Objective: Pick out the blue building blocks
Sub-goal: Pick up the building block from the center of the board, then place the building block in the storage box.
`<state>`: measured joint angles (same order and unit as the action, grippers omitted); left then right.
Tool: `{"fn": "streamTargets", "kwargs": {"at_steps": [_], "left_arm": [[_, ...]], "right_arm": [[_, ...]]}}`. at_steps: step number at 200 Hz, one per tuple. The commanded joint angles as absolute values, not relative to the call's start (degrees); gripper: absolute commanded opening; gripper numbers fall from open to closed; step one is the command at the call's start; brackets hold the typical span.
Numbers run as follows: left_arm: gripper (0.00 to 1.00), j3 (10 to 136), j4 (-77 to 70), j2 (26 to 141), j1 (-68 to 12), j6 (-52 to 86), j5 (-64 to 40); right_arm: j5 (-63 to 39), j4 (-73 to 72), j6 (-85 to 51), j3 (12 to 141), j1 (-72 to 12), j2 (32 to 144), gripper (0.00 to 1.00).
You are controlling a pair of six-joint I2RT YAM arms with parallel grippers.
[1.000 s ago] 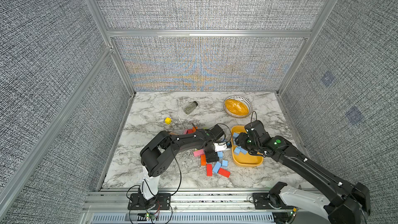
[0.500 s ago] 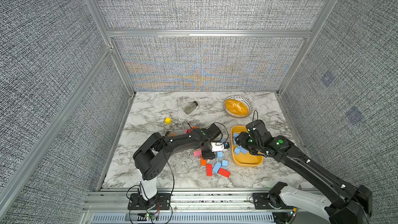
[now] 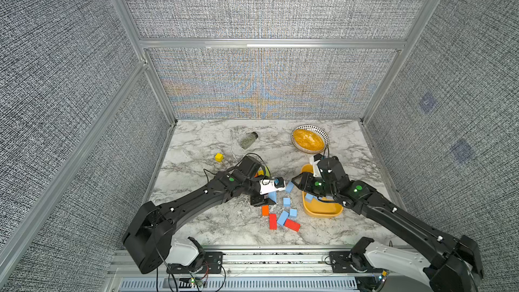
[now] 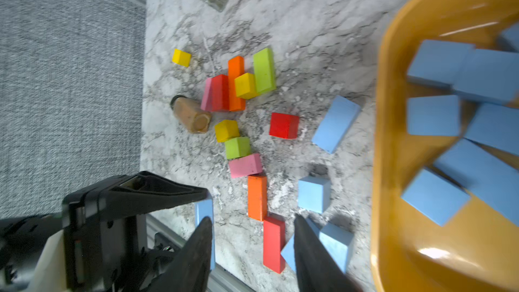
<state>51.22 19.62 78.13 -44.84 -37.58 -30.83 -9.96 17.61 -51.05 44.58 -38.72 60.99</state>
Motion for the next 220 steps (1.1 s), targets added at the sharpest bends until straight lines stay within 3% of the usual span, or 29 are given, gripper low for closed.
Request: {"fn": "streamTargets", "kwargs": {"at_steps": [1, 62, 124, 157, 177, 200, 220], "left_arm": [[0.54, 49.6, 13.9, 76.4, -44.8, -39.0, -36.7], [0.54, 50.1, 11.0, 77.0, -44.8, -37.7, -35.2], [0.54, 50.7, 9.6, 75.8, -44.8, -35.6, -36.7], [0.54, 51.9, 10.6, 75.0, -44.9, -35.0, -37.9], [0.64, 52.8, 11.5, 74.9, -44.9, -34.7, -36.4], [0.99, 54.6, 15.1, 74.9, -44.9, -33.5, -33.7], [1.00, 56.3, 20.1, 74.6, -44.7, -30.9, -31.7]], "right_arm": [[-15.2, 10.6, -50.6, 42.3, -40.7, 59.8, 0.48], [-16.9, 6.6, -52.5, 39.6, -46.9, 59.6, 0.43], [-15.0, 6.2, -51.5, 42.0, -47.7, 63.2, 0.40], [-15.9, 2.5, -51.7, 42.5, -47.8, 64.1, 0.16], [-15.5, 6.0, -49.4, 44.4, -47.8, 64.2, 0.08], [-11.9, 14.1, -46.9, 47.6, -46.4, 63.8, 0.06], [-10.4, 22.6, -44.4, 48.4, -41.8, 62.8, 0.07]]}}
